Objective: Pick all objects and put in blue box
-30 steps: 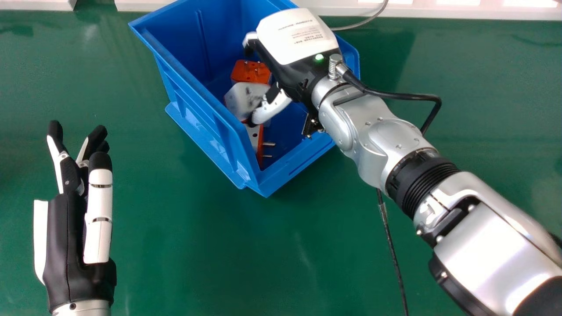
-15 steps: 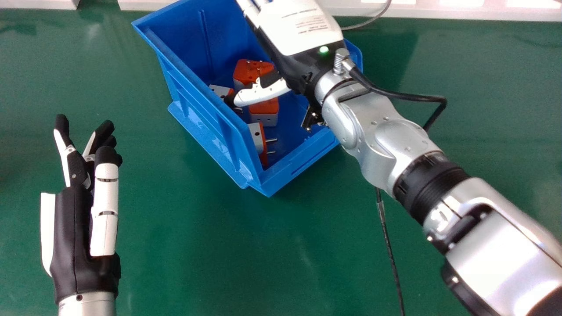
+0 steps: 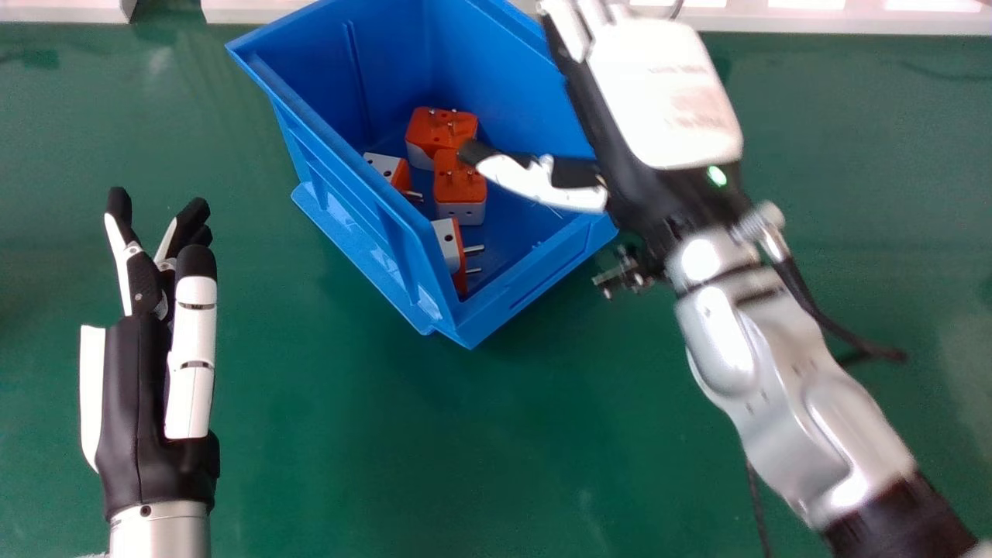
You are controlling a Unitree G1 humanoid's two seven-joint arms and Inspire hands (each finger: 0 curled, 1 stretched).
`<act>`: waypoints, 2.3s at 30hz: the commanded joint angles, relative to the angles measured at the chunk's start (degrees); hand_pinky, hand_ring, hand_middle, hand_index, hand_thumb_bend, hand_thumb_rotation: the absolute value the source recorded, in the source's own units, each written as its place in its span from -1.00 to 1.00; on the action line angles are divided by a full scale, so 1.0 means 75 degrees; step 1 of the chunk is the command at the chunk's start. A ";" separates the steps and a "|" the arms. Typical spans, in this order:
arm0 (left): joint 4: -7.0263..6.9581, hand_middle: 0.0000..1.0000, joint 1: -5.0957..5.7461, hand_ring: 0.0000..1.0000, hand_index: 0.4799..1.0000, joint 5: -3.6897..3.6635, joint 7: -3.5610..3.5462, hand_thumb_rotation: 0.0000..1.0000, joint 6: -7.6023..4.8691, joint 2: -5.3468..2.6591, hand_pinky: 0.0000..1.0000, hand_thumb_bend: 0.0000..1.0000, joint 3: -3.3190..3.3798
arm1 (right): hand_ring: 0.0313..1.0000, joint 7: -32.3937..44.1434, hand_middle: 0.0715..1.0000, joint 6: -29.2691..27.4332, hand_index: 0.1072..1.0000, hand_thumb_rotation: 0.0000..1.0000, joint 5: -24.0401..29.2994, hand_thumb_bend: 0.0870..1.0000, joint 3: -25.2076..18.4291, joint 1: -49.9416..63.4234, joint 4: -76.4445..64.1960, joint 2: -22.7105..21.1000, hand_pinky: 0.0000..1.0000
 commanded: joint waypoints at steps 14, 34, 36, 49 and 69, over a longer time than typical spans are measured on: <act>-0.0020 0.83 -0.0034 0.87 0.75 0.0047 0.0005 0.74 0.0015 0.0039 0.96 -0.15 -0.0071 | 1.00 -0.1098 1.00 -0.1725 1.00 0.83 0.1754 -0.50 -0.1551 0.3831 -0.0925 0.0392 0.97; 0.0498 0.88 -0.0158 0.91 0.80 -0.0032 0.0043 0.84 -0.0462 0.0231 0.99 -0.14 0.0120 | 1.00 0.1915 1.00 -0.1651 1.00 1.00 0.6452 -0.08 -0.2904 0.3865 -0.1628 0.1390 1.00; 0.0568 0.87 -0.0188 0.90 0.79 -0.0046 0.0045 0.83 -0.0515 0.0248 0.95 -0.14 0.0145 | 1.00 0.2037 1.00 -0.1646 1.00 1.00 0.6561 -0.04 -0.2946 0.3841 -0.1639 0.1481 1.00; 0.0411 0.84 0.0130 0.89 0.75 -0.0421 -0.0246 0.80 -0.0403 0.0230 0.98 -0.19 0.0079 | 1.00 0.2297 1.00 -0.1835 1.00 1.00 0.6304 -0.04 -0.2910 0.4499 -0.1898 0.1913 1.00; 0.0173 0.87 0.0202 0.89 0.84 -0.0297 -0.0587 0.92 -0.0219 0.0641 0.92 -0.18 0.0240 | 1.00 0.2327 1.00 -0.2523 1.00 1.00 0.5625 0.00 -0.2334 0.4991 -0.1544 0.2401 1.00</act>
